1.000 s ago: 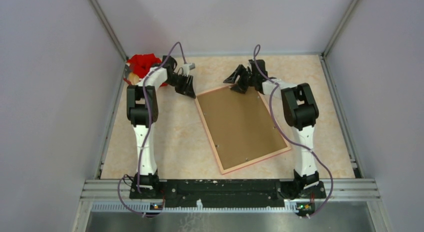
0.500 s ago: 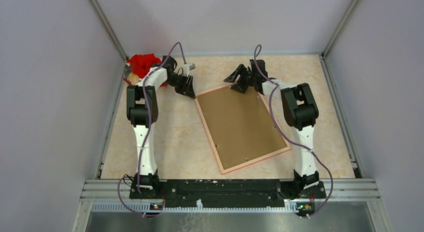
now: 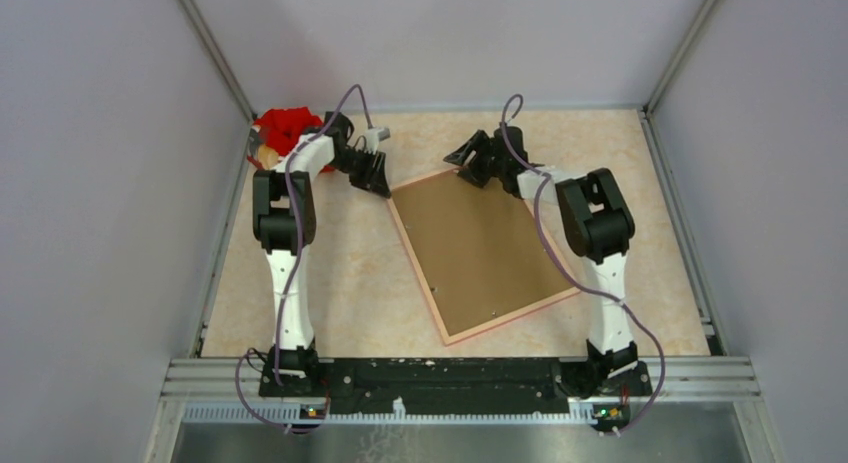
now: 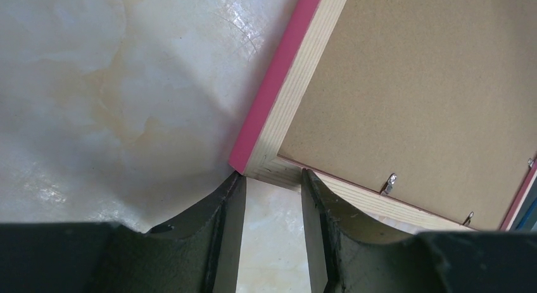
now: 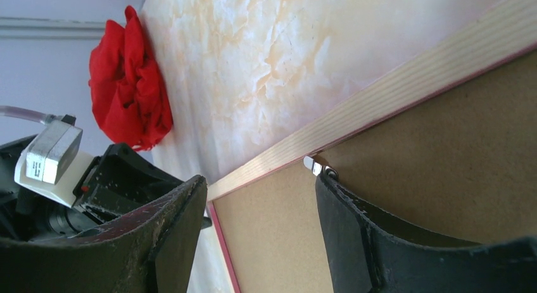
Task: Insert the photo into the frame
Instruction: Install the photo frame at the center of the board.
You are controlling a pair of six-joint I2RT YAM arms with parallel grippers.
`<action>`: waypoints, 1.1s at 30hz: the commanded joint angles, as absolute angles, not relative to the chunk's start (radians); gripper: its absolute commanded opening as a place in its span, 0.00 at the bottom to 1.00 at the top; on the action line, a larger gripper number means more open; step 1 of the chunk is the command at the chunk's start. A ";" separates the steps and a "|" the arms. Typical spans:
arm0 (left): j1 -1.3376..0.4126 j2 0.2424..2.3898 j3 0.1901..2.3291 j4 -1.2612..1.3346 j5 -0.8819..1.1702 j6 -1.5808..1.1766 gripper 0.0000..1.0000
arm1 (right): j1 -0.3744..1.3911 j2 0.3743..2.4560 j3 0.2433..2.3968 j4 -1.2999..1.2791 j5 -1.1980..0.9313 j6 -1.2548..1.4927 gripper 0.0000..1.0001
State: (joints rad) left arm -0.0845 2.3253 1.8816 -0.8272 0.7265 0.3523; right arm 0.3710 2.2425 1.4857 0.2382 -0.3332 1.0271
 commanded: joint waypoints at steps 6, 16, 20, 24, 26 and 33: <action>-0.091 2.261 1.836 -0.857 0.763 0.387 0.43 | 0.457 2.155 1.386 0.251 -0.144 1.098 0.65; -0.091 2.247 1.801 -0.846 0.751 0.400 0.42 | 0.466 2.148 1.451 0.122 -0.034 1.074 0.65; -0.091 2.249 1.801 -0.844 0.755 0.400 0.42 | 0.465 2.155 1.459 0.111 -0.016 1.063 0.65; -0.091 2.246 1.797 -0.848 0.753 0.409 0.42 | 0.466 2.175 1.493 0.094 -0.005 1.050 0.65; -0.091 2.244 1.794 -0.849 0.751 0.412 0.42 | 0.466 2.187 1.511 0.095 -0.007 1.048 0.65; -0.091 2.238 1.793 -0.856 0.754 0.421 0.42 | 0.466 2.236 1.557 0.097 -0.011 1.056 0.64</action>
